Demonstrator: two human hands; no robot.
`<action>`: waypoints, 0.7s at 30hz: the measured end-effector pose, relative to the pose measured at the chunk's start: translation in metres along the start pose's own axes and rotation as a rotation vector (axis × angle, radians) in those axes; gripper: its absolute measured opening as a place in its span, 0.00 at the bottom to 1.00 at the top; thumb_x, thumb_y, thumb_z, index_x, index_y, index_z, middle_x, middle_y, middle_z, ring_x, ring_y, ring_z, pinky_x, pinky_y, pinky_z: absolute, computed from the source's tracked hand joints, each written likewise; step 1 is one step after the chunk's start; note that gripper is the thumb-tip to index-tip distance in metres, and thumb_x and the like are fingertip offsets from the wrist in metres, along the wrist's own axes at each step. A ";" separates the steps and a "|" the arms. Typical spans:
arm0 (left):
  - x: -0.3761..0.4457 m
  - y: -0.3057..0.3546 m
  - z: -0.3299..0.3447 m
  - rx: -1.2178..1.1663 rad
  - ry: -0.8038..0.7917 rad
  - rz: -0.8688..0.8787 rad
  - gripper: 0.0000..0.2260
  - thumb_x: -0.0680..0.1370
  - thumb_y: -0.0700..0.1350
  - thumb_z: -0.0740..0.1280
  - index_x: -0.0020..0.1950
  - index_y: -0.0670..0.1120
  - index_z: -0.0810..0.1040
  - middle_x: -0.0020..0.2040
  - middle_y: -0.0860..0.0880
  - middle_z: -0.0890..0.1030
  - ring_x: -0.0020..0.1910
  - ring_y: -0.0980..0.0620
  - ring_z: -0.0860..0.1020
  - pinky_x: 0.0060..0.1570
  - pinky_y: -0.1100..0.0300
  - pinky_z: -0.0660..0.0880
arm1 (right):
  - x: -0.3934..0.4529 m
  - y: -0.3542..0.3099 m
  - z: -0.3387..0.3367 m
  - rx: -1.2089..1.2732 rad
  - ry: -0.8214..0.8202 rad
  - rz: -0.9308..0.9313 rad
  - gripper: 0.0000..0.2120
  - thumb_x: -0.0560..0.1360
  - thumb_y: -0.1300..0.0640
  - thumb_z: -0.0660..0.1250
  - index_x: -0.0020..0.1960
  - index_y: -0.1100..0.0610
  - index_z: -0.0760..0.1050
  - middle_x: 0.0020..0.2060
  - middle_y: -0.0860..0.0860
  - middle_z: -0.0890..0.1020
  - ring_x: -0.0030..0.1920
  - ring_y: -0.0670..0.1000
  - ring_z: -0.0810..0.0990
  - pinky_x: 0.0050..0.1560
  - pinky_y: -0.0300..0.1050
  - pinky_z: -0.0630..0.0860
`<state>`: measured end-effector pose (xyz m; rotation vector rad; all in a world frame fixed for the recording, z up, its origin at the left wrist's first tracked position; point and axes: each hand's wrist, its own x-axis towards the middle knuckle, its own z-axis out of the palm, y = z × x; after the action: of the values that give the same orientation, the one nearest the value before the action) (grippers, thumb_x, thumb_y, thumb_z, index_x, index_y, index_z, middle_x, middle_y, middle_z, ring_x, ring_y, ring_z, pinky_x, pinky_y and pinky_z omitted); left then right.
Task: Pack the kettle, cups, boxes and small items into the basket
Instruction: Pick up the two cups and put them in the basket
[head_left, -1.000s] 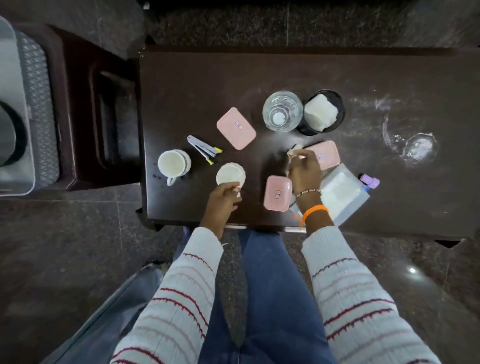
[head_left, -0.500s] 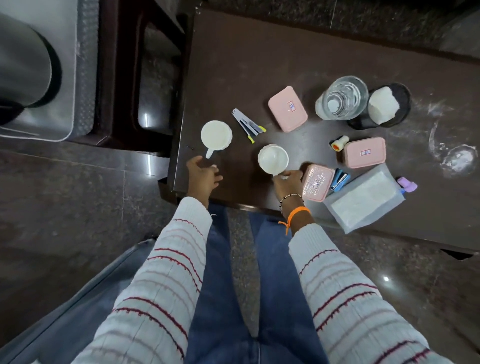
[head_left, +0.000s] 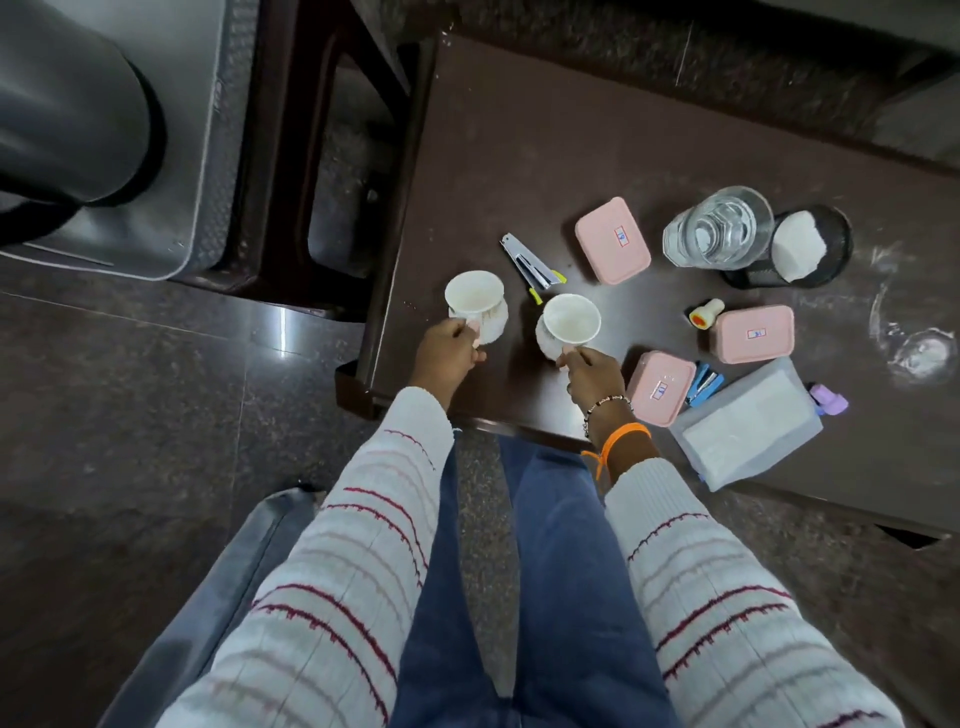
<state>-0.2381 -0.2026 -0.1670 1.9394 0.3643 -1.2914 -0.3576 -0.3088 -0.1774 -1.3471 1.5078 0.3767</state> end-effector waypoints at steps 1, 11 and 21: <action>-0.005 0.000 -0.003 -0.017 0.021 0.014 0.12 0.80 0.41 0.58 0.59 0.38 0.75 0.43 0.44 0.75 0.32 0.55 0.74 0.38 0.64 0.72 | -0.003 -0.006 0.001 -0.006 -0.013 0.004 0.18 0.75 0.59 0.60 0.26 0.51 0.70 0.32 0.56 0.73 0.34 0.54 0.68 0.34 0.42 0.62; -0.075 0.000 -0.078 -0.191 0.117 0.199 0.11 0.79 0.42 0.61 0.38 0.51 0.76 0.36 0.52 0.76 0.35 0.57 0.72 0.40 0.67 0.72 | -0.070 -0.082 0.040 -0.101 -0.087 -0.279 0.15 0.76 0.60 0.60 0.31 0.55 0.74 0.32 0.53 0.76 0.38 0.55 0.71 0.43 0.43 0.66; -0.111 0.031 -0.186 -0.416 0.317 0.373 0.11 0.79 0.41 0.62 0.38 0.49 0.77 0.39 0.51 0.78 0.37 0.56 0.72 0.37 0.71 0.70 | -0.128 -0.190 0.107 -0.126 -0.135 -0.687 0.13 0.78 0.60 0.59 0.38 0.62 0.78 0.27 0.45 0.73 0.30 0.44 0.69 0.33 0.38 0.64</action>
<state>-0.1458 -0.0699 -0.0193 1.7430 0.3703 -0.6122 -0.1635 -0.2173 -0.0435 -1.8000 0.8452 0.1165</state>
